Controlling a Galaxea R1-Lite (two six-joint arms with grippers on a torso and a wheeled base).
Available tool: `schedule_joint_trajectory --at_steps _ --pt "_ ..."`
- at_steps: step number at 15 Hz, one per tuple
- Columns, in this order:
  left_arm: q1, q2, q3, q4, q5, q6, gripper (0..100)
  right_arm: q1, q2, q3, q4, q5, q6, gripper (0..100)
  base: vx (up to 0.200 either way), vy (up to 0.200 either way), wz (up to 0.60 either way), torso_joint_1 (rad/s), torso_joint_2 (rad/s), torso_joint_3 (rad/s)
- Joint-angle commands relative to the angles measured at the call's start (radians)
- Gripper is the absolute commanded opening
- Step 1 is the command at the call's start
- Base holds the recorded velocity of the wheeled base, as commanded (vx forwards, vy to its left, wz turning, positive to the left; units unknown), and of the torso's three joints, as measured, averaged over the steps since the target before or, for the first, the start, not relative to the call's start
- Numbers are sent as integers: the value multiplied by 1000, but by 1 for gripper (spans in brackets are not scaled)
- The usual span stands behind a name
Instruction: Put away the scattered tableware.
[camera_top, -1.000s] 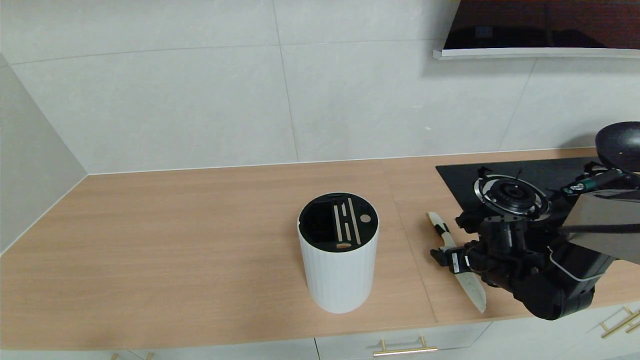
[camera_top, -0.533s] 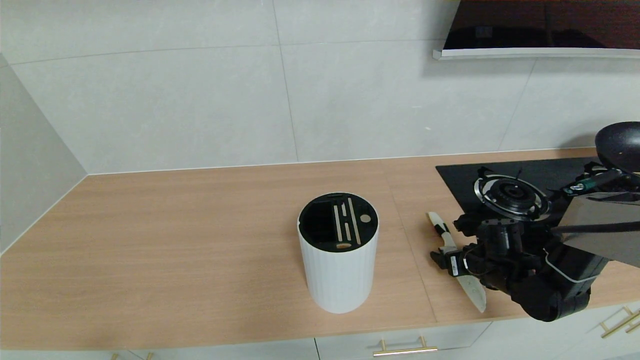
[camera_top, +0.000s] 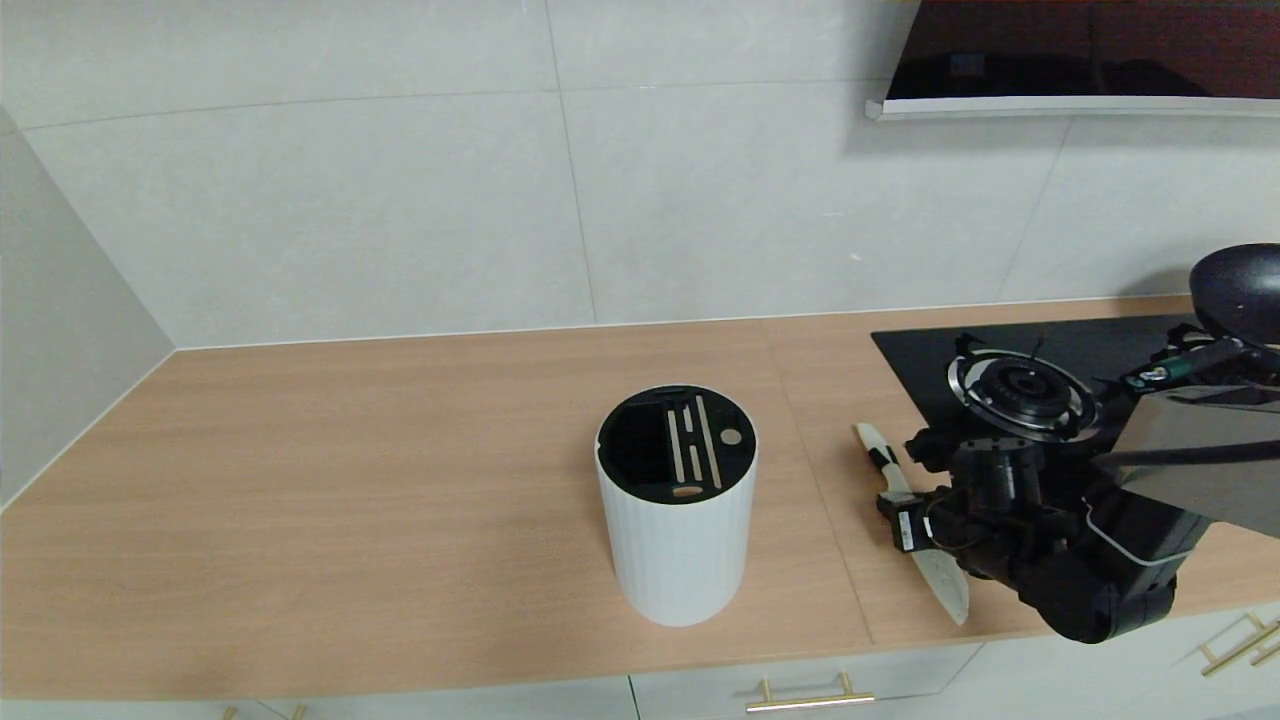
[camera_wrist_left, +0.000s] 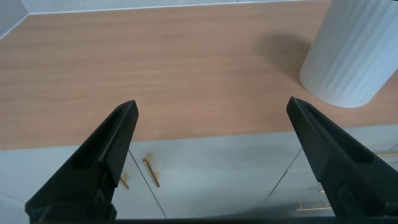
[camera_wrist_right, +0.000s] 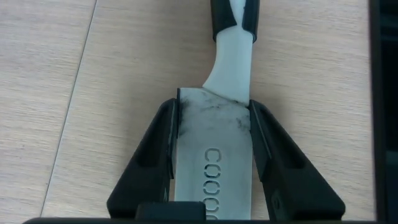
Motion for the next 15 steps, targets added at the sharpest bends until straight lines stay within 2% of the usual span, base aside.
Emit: schedule_joint_trajectory --at_steps 1,4,6,7,10,12,13,15 --pt "0 0 0 0 0 0 100 0 -32 2 -5 -9 1 0 0 0 0 0 0 0" --pt "0 0 0 0 0 4 100 0 -120 15 6 -12 4 0 0 0 0 0 0 0" --pt "0 0 2 0 -1 29 100 0 -216 22 8 -18 10 0 0 0 0 0 0 0" --pt "0 0 2 0 -1 27 100 3 -265 27 18 -19 24 0 0 0 0 0 0 0" --pt "0 2 -34 -2 -14 14 100 25 -463 -8 187 -18 50 0 0 0 0 0 0 0" --pt "-26 72 -273 83 -103 -3 100 37 -600 -163 405 -16 50 0 0 0 0 0 0 0" --pt "-46 187 -390 142 -173 -3 100 63 -646 -249 502 -16 50 0 0 0 0 0 0 0" --pt "-82 442 -575 161 -366 -8 100 104 -706 -323 560 -4 49 0 0 0 0 0 0 0"
